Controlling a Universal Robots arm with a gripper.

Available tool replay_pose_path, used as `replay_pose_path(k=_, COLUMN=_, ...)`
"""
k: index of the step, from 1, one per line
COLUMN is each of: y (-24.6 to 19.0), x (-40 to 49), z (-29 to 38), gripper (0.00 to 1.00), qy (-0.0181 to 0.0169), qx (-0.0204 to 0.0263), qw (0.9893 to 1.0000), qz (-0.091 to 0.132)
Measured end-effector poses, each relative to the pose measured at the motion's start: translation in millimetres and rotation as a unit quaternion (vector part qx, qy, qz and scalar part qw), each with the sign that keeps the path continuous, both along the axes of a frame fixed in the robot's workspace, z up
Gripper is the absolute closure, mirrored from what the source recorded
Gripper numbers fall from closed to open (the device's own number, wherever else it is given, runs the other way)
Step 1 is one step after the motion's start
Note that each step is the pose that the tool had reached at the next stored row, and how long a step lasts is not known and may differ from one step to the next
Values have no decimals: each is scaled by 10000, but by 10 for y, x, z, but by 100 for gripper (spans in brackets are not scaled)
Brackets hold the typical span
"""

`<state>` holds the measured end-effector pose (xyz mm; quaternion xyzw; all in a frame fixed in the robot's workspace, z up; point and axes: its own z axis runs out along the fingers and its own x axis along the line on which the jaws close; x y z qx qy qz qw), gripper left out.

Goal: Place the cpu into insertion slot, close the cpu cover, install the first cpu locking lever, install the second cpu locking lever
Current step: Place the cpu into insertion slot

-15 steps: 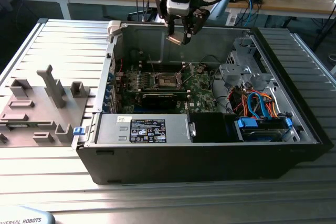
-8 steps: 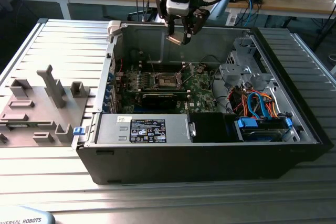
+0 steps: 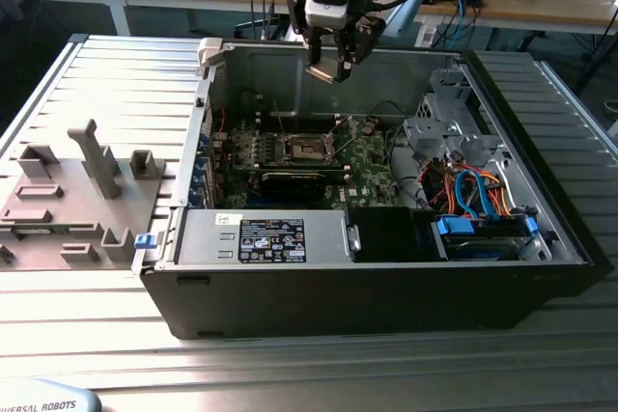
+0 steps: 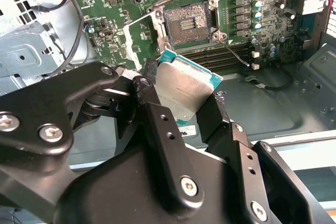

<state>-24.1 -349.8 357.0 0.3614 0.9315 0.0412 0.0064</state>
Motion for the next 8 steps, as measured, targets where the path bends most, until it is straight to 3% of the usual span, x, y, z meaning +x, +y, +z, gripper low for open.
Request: replay_pose_path(k=8, y=0, x=0, z=0, gripper=46, qy=0, qx=0, qw=10000, qz=-45)
